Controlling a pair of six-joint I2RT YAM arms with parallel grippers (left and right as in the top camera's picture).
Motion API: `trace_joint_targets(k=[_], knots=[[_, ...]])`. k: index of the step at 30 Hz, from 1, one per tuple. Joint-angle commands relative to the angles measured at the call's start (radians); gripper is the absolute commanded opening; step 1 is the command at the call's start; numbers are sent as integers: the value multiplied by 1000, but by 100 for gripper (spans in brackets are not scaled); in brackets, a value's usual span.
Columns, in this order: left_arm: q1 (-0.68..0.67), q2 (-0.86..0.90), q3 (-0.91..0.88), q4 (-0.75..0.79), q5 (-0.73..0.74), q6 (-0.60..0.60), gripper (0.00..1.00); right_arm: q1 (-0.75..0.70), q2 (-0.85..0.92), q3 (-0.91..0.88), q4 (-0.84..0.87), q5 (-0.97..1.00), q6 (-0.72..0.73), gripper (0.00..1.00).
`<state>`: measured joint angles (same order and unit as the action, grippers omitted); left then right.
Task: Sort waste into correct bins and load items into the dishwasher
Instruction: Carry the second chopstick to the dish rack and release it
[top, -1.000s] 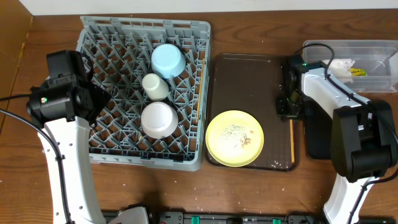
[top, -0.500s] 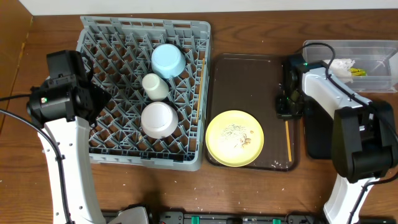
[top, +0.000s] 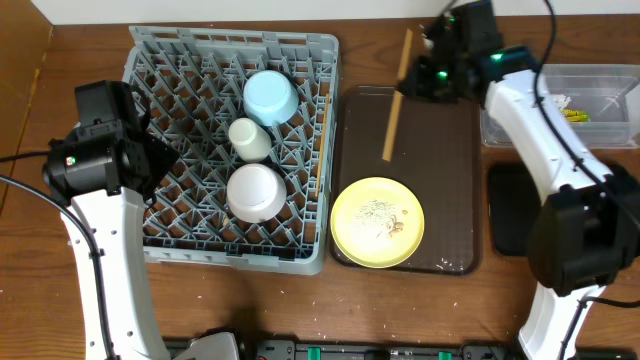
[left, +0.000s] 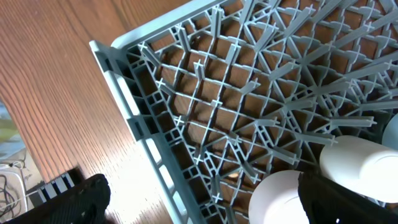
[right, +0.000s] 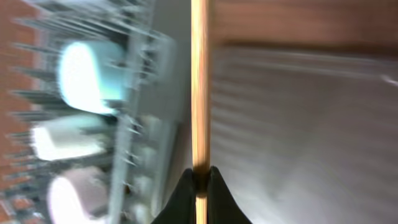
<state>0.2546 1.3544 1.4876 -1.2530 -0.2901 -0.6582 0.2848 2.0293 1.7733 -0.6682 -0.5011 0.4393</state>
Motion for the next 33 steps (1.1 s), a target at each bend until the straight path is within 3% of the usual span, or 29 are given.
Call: trace_joint_targets(k=[1, 9, 18, 20, 22, 25, 33], knots=[[5, -2, 17, -3, -3, -13, 98, 95, 6, 11, 103, -64, 137, 1], [5, -2, 17, -3, -3, -13, 98, 262, 29, 11, 235, 96, 232, 1], [5, -2, 17, -3, -3, -13, 98, 313, 32, 11, 239, 146, 184, 2], [5, -2, 17, -3, -3, -13, 98, 313, 32, 11, 215, 160, 166, 8], [5, -2, 17, -3, -3, -13, 98, 312, 32, 11, 214, 160, 165, 26], [5, -2, 17, -3, -3, -13, 98, 312, 32, 11, 208, 160, 164, 45], [5, -2, 17, -3, -3, -13, 98, 300, 22, 11, 191, 153, 119, 55]])
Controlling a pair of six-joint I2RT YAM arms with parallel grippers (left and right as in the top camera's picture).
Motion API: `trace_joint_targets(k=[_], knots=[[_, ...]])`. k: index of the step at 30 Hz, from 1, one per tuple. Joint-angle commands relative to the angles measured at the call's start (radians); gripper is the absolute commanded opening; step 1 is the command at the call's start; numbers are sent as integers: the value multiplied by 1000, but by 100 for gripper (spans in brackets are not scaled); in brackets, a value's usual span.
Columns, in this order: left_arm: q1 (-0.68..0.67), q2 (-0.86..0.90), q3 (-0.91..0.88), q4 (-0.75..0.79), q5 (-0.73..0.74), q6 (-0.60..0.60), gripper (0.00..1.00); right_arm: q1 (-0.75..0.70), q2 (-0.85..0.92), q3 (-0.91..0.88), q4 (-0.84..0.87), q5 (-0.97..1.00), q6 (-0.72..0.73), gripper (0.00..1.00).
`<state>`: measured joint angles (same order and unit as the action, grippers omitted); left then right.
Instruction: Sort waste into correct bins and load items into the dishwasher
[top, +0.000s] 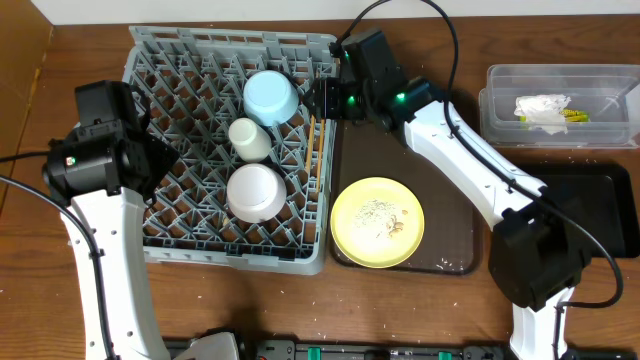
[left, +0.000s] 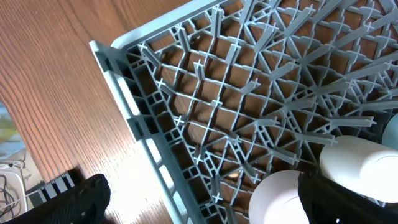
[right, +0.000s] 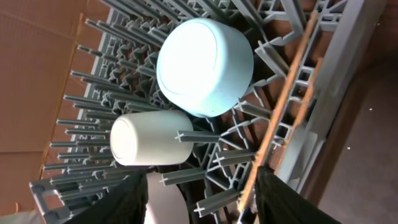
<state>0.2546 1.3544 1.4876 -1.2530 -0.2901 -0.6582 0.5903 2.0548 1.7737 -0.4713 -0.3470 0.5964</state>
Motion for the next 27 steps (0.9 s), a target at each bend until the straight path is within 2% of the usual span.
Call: trace_joint_targets(k=[1, 5, 9, 11, 12, 13, 14, 17, 19, 21, 24, 27], knots=[[5, -2, 17, -3, -3, -13, 98, -14, -12, 11, -18, -1, -42, 56], [5, -2, 17, -3, -3, -13, 97, -64, -57, 11, -118, -1, -113, 56], [5, -2, 17, -3, -3, -13, 98, -126, -97, 11, -317, 8, -235, 56], [5, -2, 17, -3, -3, -13, 98, -154, -100, 11, -432, 40, -265, 52], [5, -2, 17, -3, -3, -13, 98, -166, -100, 10, -487, 64, -273, 47], [5, -2, 17, -3, -3, -13, 98, -175, -94, 10, -538, 87, -282, 38], [5, -2, 17, -3, -3, -13, 98, -183, -89, 10, -587, 106, -295, 35], [5, -2, 17, -3, -3, -13, 98, -193, -77, -3, -677, 119, -369, 36], [5, -2, 17, -3, -3, -13, 98, -190, -72, -24, -703, 119, -404, 40], [5, -2, 17, -3, -3, -13, 98, -182, -72, -63, -694, 119, -412, 40], [5, -2, 17, -3, -3, -13, 98, -169, -72, -130, -658, 121, -411, 29], [5, -2, 17, -3, -3, -13, 98, -165, -72, -204, -605, 123, -411, 26]])
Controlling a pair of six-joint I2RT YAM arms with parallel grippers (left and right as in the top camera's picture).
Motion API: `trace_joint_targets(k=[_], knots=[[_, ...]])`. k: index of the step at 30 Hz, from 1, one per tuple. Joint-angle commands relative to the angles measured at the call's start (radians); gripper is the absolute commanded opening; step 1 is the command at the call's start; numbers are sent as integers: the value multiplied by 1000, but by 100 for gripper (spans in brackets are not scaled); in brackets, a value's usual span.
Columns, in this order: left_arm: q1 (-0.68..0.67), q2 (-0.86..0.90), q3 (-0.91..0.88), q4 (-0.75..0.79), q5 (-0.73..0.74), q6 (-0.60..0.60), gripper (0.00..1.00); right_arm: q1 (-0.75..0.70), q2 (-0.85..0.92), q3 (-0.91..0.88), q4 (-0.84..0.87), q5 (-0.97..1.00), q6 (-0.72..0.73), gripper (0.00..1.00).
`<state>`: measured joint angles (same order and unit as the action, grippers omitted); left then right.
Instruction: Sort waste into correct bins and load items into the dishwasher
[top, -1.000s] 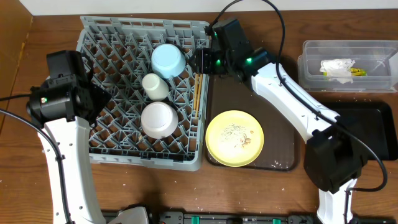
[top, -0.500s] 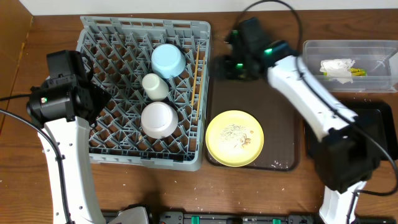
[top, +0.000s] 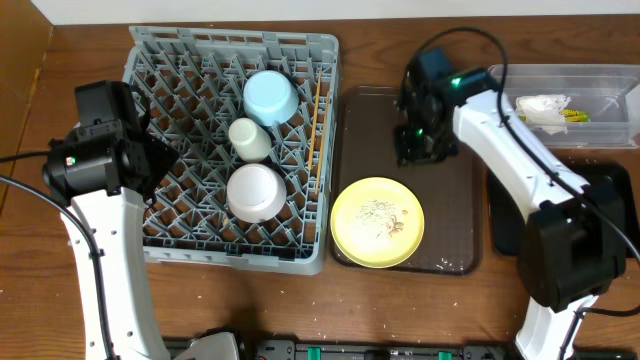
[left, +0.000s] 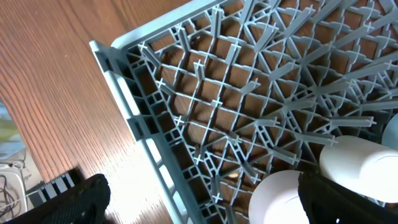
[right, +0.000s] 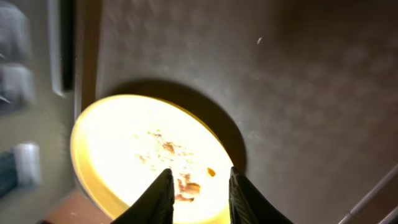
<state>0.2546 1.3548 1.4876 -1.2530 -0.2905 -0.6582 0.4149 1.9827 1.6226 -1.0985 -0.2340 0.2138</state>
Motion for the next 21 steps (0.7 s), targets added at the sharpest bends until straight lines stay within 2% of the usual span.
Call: trace_joint_targets(k=[1, 10, 17, 21], knots=[[5, -3, 17, -3, -2, -13, 98, 10, 0, -80, 48, 10, -28, 26], [5, -3, 17, -3, -2, -13, 98, 10, 0, -239, 187, 9, -13, 27], [5, -3, 17, -3, -2, -13, 98, 10, 0, -278, 225, 11, -5, 26], [5, -3, 17, -3, -2, -13, 98, 4, 0, -278, 214, 154, 87, 22]])
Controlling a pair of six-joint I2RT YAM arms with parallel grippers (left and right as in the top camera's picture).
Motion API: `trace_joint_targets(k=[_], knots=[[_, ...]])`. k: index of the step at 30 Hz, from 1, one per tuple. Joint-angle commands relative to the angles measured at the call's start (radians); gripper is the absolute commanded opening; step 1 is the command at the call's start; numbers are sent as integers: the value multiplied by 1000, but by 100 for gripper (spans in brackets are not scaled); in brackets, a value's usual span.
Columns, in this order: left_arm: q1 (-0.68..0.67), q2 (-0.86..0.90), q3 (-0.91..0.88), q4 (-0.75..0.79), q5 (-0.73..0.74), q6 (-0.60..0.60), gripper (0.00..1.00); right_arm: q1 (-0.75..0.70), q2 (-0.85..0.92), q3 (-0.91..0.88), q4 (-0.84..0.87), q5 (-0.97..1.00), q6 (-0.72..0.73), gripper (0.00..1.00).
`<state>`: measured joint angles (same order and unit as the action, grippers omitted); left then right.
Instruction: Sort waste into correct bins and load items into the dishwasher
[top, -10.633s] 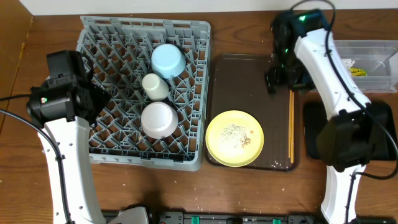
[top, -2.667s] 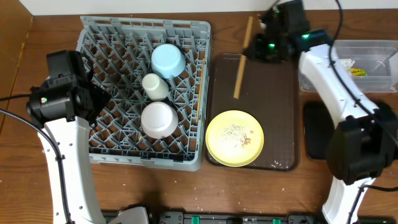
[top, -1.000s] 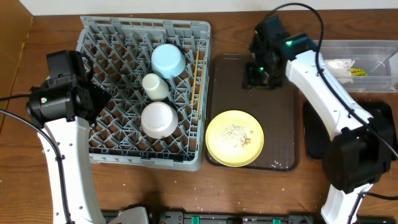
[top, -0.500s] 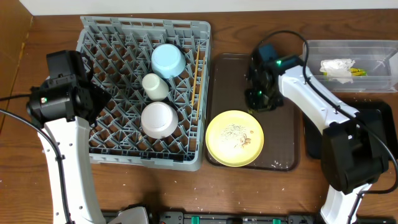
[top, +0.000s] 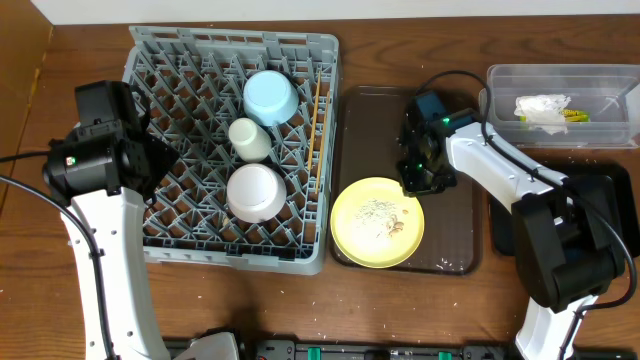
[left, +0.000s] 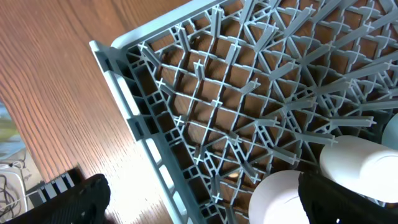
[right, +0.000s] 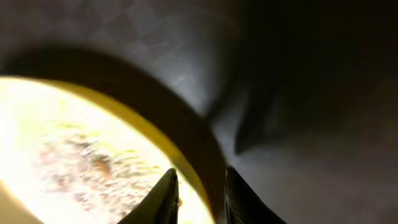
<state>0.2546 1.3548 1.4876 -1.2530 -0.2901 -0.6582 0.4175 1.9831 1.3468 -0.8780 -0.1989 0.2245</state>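
A yellow plate (top: 377, 222) with food crumbs lies on the brown tray (top: 450, 130). My right gripper (top: 415, 182) is low at the plate's upper right edge. In the right wrist view it (right: 199, 177) is open, with the rim of the plate (right: 74, 149) running between its fingers. The grey dish rack (top: 160, 250) holds a blue cup (top: 270, 97), a cream cup (top: 249, 138), a white bowl (top: 255, 192) and a wooden chopstick (top: 317, 125) along its right side. My left gripper (left: 199, 205) hangs open over the rack's left edge.
A clear bin (top: 500, 105) with crumpled waste stands at the far right. A black tray (top: 508, 215) lies below it, partly under my right arm. The rack's near corner (left: 118, 81) and bare wooden table (left: 50, 93) fill the left wrist view.
My right gripper has come down from above the tray's middle to the plate's upper right edge, and its fingers now stand on either side of the rim. The left arm has not moved.
My right gripper first held the chopstick over the tray's far edge. Then it was at the rack's right side with the chopstick lying along the rack. Later it was empty above the tray, the chopstick left in the rack. Now it is at the plate's rim.
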Motion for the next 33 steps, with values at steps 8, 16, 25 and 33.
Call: trace_joint_targets(k=[8, 16, 25, 33], knots=[[5, -3, 17, -3, -3, -13, 98, -69, -1, 0, -35, 281, 149, 24], [5, -3, 17, -3, -3, -13, 98, -197, -2, 44, -60, 257, 140, 24], [5, -3, 17, -3, -3, -13, 98, -223, -3, 267, -239, 163, 44, 34], [5, -3, 17, -3, -3, -13, 98, -145, -1, 341, -291, -92, -118, 79]])
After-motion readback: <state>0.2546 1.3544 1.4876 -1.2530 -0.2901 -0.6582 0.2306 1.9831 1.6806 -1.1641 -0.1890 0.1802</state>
